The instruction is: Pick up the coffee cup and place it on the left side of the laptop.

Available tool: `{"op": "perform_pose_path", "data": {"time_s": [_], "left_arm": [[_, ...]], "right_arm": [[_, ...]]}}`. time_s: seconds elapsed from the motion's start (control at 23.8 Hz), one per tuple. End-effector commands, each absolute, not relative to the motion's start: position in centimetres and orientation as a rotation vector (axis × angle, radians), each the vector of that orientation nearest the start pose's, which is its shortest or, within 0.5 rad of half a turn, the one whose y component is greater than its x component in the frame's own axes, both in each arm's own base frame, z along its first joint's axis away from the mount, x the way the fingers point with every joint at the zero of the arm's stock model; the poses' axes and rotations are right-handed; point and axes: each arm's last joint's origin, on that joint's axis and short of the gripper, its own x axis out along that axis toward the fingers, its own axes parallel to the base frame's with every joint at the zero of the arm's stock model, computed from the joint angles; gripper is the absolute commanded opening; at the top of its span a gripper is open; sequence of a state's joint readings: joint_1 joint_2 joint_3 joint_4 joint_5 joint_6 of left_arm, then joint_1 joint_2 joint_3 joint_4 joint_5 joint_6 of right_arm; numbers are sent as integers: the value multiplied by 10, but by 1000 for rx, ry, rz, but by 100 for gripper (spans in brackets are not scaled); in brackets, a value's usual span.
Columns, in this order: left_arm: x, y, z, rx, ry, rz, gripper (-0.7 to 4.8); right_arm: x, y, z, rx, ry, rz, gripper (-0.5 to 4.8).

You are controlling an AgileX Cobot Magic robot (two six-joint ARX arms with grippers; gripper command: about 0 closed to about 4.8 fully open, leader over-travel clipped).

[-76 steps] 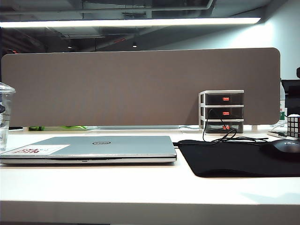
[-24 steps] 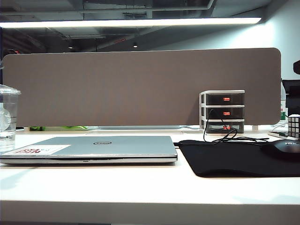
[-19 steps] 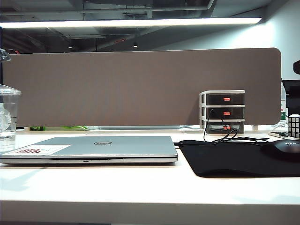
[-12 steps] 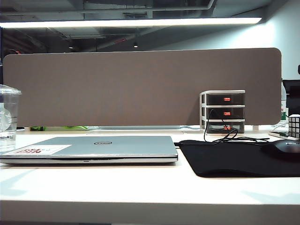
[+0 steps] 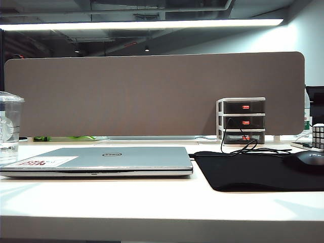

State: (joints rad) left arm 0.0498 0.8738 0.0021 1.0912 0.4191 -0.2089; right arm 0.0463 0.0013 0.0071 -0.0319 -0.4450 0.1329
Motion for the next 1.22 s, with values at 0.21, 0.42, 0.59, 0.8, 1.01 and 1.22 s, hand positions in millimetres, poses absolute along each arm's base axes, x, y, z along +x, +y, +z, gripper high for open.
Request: {"op": "perform_pose_path", "data": {"time_s": [0.21,0.42,0.59,0.8,1.01,1.22], "left_arm": [[137,-4,181,-85,-154,-355,-6],[129,-3,181,-70,-130,-292,-6],[119,-2,179,-23,-106,-250,-6],[107,0,178,13,-102,-128,-6],[96,2,175,46,-103,-62,-6],[97,0,172,49,-73,-123,-5]], "right_arm": [[96,14,167,41,-24,366,-1],[96,13,167,13,-30,331,-1],[97,10,167,-7,-34,242,-1],[97,7,167,-6,-33,114,-1],[97,4,167,-11,-35,12,-1],[97,3,169,-33,-57,-3,-1]]}}
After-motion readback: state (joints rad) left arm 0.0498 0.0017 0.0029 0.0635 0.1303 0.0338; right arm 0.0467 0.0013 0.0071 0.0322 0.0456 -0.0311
